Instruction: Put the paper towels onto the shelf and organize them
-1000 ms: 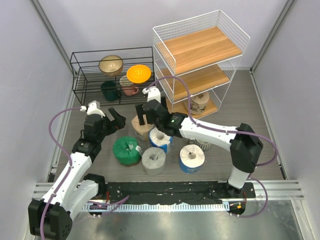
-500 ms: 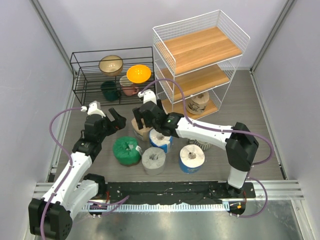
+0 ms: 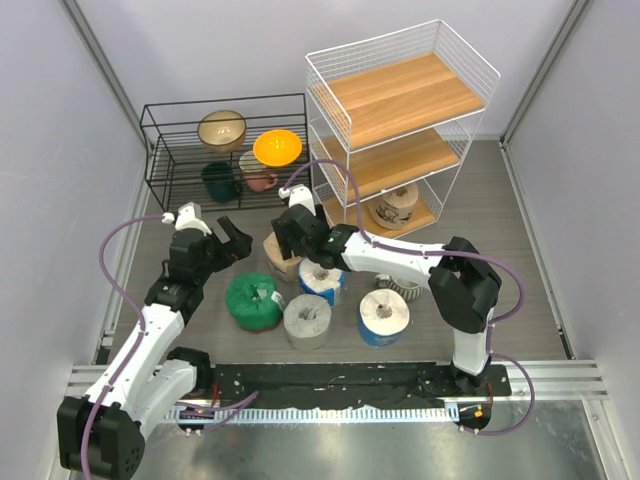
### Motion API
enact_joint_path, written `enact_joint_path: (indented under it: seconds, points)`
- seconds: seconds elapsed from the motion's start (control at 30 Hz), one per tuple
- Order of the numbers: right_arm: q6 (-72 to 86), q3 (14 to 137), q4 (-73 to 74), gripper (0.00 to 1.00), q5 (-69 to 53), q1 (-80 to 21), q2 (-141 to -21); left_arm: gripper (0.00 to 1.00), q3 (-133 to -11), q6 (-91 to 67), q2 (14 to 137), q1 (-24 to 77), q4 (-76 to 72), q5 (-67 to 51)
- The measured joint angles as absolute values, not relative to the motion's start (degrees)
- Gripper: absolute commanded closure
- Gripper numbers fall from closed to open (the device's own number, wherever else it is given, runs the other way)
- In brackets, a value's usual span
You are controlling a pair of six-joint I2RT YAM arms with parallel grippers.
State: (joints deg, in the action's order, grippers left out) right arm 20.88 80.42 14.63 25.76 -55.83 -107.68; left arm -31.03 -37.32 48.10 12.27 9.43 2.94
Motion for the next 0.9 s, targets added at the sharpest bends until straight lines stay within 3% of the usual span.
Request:
enact_joint_path:
  seconds: [0.17, 0.4, 0.7, 0.9]
  points:
    - [21.3, 80.42, 14.2, 0.34, 25.1, -55.64, -108.05, 0.0, -31.0, -37.32, 48.1, 12.27, 9.43, 2.94]
    - [22.74, 79.92, 11.81, 0.63, 21.52, -54.57, -109.01, 0.0, -30.89, -37.32, 48.1, 12.27, 9.43, 2.94]
    - [21.43, 76.51, 7.81, 0.63, 18.79, -54.08, -106.65, 0.0, -30.81, -37.32, 48.1, 12.27, 9.43, 2.94]
    - [18.55, 82.21, 9.91, 0.63, 17.78, -54.08, -106.3, 0.0, -30.81, -37.32, 48.1, 12.27, 9.43, 2.96]
